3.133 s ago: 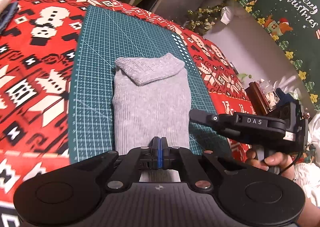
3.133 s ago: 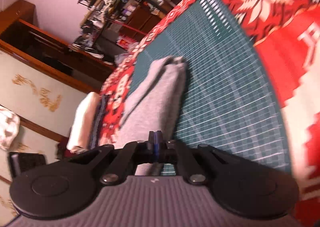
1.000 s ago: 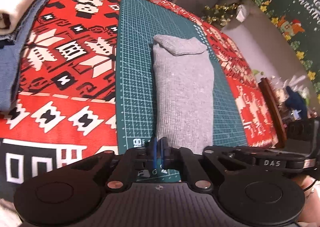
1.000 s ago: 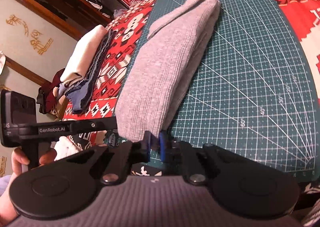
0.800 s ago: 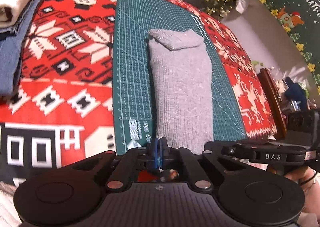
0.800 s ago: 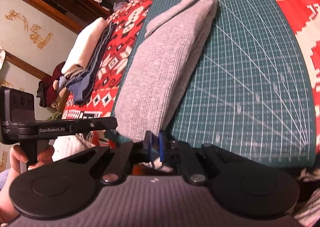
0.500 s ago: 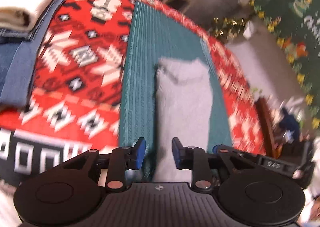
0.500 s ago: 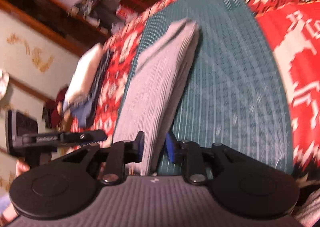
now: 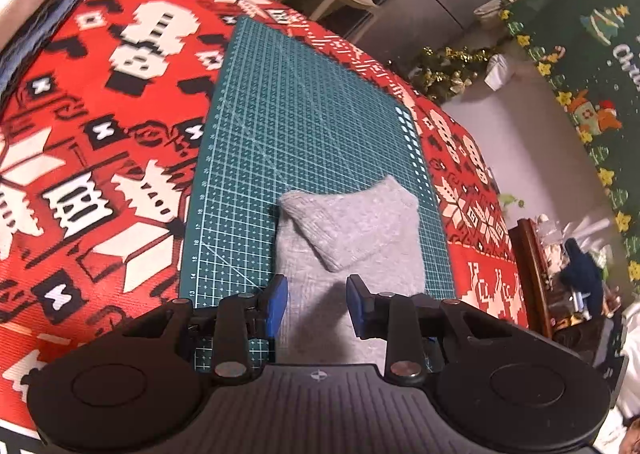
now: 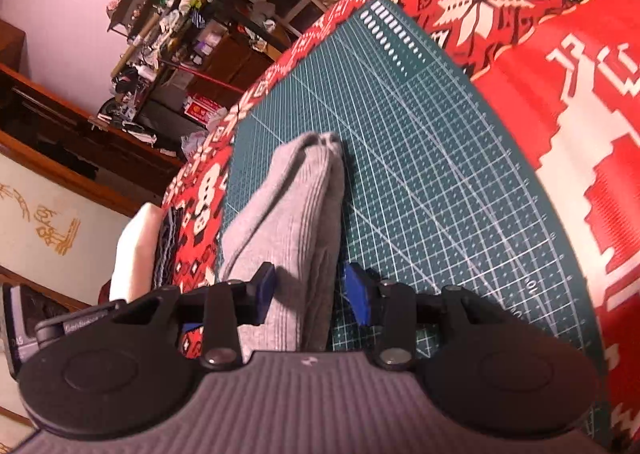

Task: Fold clothes
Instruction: 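Grasp the folded grey shirt bundle with both tools and lift it, then carry the grey shirt with both tools onto the stack of folded clothes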

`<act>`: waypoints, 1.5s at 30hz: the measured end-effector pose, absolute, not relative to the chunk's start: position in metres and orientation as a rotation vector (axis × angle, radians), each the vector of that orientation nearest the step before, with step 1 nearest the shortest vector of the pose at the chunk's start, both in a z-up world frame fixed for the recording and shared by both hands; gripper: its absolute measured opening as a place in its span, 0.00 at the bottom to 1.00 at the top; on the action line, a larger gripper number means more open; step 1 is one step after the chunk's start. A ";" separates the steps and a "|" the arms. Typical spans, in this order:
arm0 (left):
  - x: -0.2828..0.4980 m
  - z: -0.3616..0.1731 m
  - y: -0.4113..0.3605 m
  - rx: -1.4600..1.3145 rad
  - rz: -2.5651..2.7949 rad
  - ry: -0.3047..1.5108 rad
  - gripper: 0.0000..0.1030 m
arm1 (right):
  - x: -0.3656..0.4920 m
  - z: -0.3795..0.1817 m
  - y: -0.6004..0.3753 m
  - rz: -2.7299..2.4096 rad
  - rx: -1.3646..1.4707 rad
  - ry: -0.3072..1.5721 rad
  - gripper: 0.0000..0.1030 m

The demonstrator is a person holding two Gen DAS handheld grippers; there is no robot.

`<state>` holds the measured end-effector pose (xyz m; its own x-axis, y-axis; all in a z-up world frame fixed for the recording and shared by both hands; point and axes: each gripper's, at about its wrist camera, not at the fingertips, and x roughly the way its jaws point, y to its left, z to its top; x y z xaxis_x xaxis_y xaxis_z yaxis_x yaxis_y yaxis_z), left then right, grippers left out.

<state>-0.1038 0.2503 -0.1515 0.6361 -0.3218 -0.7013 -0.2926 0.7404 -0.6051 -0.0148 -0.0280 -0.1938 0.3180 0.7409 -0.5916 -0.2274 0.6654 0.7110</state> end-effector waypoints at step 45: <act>-0.198 0.020 0.427 -0.506 0.355 0.513 0.13 | -0.039 -0.023 0.256 1.164 0.411 0.790 0.15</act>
<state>-0.1982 0.4272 0.0204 0.8157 0.1950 -0.5445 -0.4408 0.8191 -0.3670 -0.0391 0.2559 -0.0230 0.1755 0.9250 -0.3369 -0.6543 0.3653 0.6621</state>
